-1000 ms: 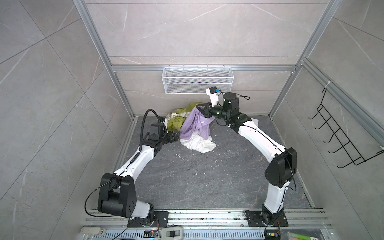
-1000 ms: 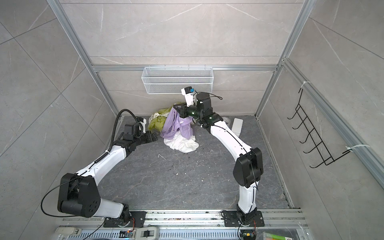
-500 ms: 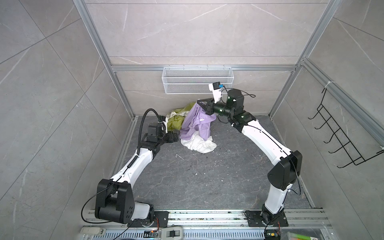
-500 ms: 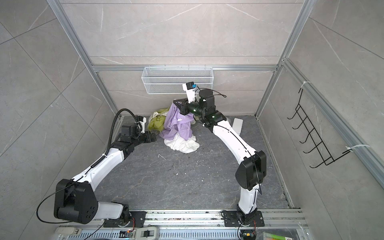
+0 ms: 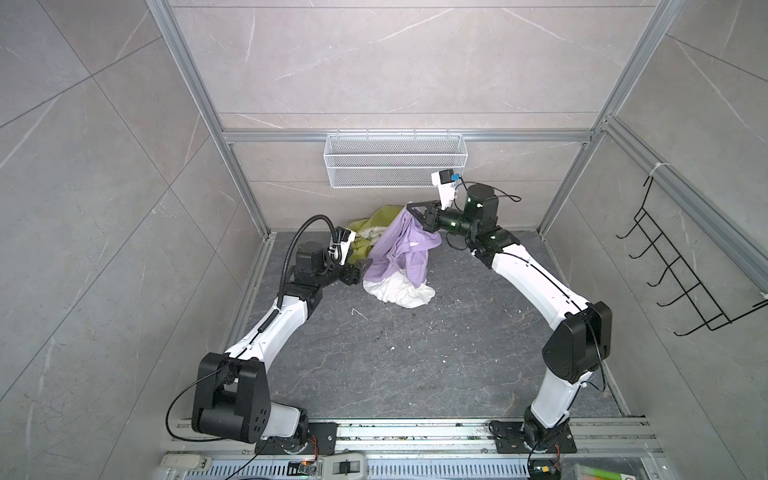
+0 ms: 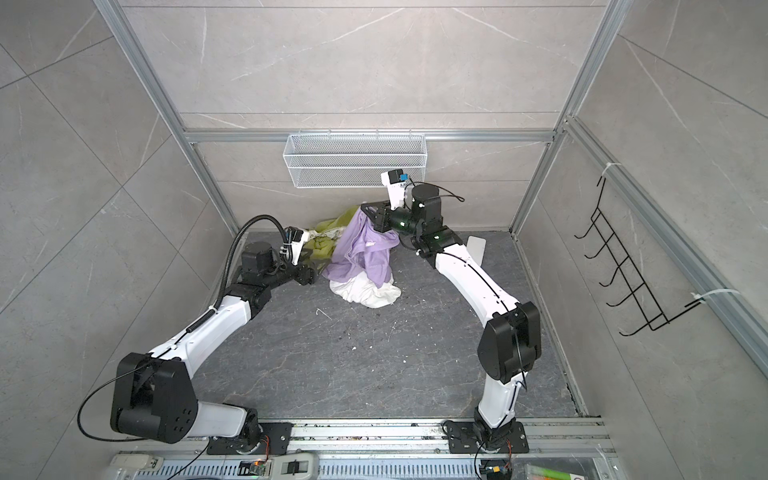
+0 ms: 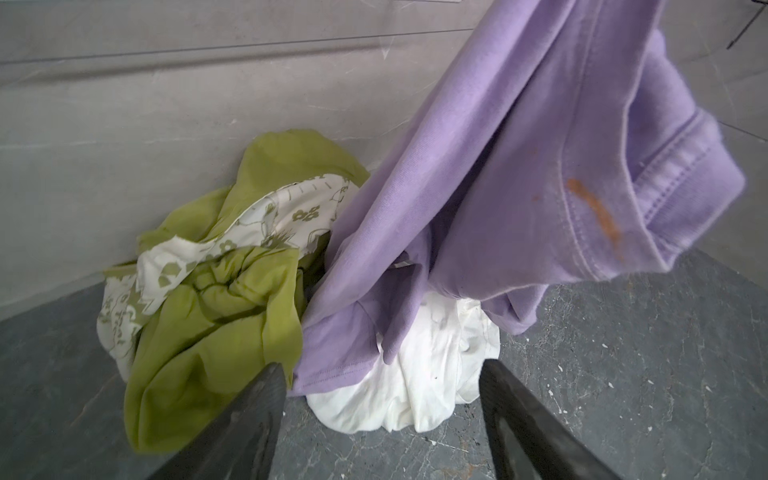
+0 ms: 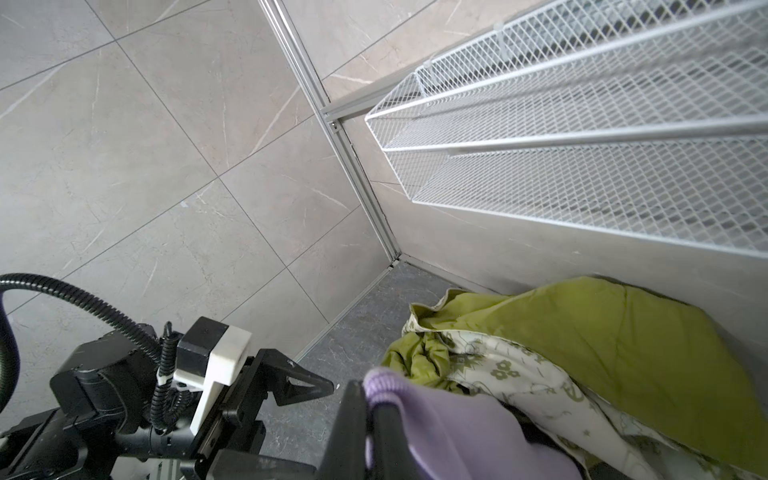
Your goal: Pick out a specific cloth from the pile
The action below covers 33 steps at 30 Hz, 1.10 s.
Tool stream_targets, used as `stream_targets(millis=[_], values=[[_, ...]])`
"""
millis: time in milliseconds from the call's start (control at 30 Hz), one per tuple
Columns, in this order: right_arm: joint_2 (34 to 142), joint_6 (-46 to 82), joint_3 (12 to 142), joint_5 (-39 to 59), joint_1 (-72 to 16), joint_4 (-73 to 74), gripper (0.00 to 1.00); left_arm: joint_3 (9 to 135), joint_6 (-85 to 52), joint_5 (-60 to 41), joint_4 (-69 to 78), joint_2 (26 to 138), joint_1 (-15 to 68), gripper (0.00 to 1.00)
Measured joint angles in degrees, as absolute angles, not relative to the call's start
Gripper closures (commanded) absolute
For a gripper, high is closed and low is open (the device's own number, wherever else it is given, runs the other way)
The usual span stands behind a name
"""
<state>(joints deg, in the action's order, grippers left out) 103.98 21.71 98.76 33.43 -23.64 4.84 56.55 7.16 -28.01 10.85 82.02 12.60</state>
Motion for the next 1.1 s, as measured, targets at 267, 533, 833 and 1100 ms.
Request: stream_targets(millis=[267,533,833,1100], values=[[103.11,23.44,96.79,34.89,-22.87,7.14,1.00,59.64,14.35,-32.73,12.51,91.46,12.60,0.32],[102.54,24.58,95.33,35.42,-22.35,8.45,1.00,63.22,15.49,-34.87,15.09,97.21,12.60,0.31],[102.52,26.02,94.43,35.70,-22.09,10.09,1.00,69.04,15.31,-36.07,18.76,103.61,12.75,0.39],[102.32,26.02,94.24,35.86,-21.71,10.15,1.00,72.49,13.39,-38.48,19.90,107.24,12.78,0.47]])
